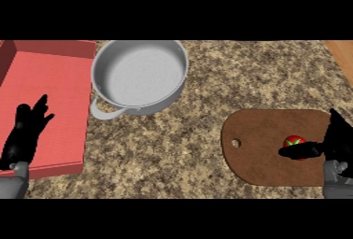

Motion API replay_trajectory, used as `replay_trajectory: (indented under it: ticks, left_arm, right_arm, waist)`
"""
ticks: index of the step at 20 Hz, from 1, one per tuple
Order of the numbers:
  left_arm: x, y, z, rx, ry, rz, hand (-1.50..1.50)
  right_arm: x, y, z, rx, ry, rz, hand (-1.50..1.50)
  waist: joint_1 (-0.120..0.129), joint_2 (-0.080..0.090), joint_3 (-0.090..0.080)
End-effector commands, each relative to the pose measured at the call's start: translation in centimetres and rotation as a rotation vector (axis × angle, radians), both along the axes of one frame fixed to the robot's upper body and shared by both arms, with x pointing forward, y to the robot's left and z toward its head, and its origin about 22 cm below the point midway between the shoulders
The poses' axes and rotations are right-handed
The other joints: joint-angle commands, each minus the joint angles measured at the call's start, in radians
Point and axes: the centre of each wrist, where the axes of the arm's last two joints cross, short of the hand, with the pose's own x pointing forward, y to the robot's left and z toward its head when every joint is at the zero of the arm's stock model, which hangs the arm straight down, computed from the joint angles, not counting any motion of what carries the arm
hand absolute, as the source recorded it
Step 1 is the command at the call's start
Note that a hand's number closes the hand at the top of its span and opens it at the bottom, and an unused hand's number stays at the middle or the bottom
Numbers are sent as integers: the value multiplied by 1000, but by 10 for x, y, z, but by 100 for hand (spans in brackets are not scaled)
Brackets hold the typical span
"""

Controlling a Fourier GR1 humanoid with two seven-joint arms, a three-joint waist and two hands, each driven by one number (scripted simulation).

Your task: Pick the tomato from the cutting board and place it in the pot

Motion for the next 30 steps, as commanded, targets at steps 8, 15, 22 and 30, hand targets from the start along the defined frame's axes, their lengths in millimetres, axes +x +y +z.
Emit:
replay_trajectory:
  ticks: [8,15,22,30]
  left_arm:
    - [1,-7,-2,-19,28,0,0]
    - [-8,-4,-6,-18,42,11,0]
    - [1,6,5,-15,23,7,0]
    - [9,-4,-9,-2,23,13,0]
  right_arm:
    - [12,22,-2,-8,125,-176,-150]
    - [12,12,-19,5,202,-210,-150]
    - [20,-4,-29,49,229,-221,-150]
    - [12,13,-55,68,228,-220,-150]
  waist:
    - [4,4,0]
    - [3,2,0]
    - [5,5,1]
    - [-1,5,1]
